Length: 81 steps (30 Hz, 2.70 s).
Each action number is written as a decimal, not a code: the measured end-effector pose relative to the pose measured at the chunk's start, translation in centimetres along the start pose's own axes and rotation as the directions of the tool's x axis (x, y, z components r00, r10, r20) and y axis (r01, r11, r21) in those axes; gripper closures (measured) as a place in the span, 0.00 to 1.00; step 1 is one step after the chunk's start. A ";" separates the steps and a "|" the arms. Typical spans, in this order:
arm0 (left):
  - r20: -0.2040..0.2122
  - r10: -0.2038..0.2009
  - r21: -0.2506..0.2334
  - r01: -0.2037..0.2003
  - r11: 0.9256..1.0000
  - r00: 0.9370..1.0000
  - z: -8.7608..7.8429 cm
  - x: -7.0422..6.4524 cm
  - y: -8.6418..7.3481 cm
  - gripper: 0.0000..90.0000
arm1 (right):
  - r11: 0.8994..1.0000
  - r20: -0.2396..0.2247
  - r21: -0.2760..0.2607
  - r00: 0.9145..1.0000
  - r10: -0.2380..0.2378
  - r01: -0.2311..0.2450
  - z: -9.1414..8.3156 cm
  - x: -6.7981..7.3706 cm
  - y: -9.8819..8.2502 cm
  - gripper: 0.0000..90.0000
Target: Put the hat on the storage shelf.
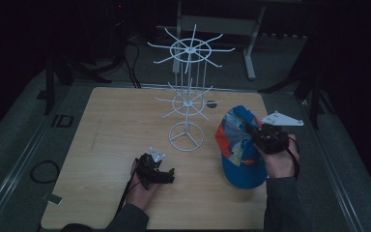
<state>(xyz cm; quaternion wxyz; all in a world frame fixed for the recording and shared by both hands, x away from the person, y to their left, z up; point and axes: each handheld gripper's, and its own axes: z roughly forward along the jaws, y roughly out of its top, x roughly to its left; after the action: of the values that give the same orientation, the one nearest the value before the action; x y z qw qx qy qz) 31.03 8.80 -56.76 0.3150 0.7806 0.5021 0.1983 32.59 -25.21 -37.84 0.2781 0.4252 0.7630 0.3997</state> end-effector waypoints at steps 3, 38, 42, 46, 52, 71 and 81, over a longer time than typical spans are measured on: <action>0.000 0.000 0.000 0.000 1.000 1.000 0.0 0.0 0.0 0.02 | 0.999 -0.024 -0.028 0.999 -0.029 0.029 -0.6 -0.2 0.3 0.99; 0.000 -0.001 -0.001 0.001 1.000 1.000 0.0 0.0 0.0 0.02 | 0.966 -0.259 -0.216 0.946 -0.196 0.141 -4.5 -0.9 3.5 0.99; 0.001 -0.002 -0.001 0.002 1.000 1.000 0.0 0.0 0.0 0.02 | 0.962 -0.273 -0.234 0.940 -0.206 0.142 -4.6 -1.0 3.7 0.99; 0.001 -0.002 0.000 0.002 1.000 1.000 0.0 0.0 0.0 0.02 | 0.957 -0.287 -0.253 0.934 -0.212 0.140 -4.9 -1.1 3.9 0.99; 0.000 -0.001 -0.001 0.001 1.000 1.000 0.0 0.0 0.0 0.02 | 0.952 -0.301 -0.279 0.930 -0.212 0.127 -5.5 -1.3 4.4 0.99; -0.001 0.000 0.000 0.000 1.000 1.000 0.0 0.0 0.0 0.02 | 0.936 -0.315 -0.334 0.922 -0.225 0.114 -6.8 -1.0 5.9 0.99; 0.000 -0.001 0.000 0.001 1.000 1.000 0.0 0.0 0.0 0.02 | 0.930 -0.338 -0.355 0.915 -0.222 0.095 -7.2 -1.3 6.4 0.99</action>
<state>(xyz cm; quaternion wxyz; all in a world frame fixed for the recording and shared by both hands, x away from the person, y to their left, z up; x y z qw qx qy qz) 31.03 8.79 -56.76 0.3153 0.7804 0.5023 0.1981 30.45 -26.97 -28.58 0.2277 0.2246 0.7561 0.5711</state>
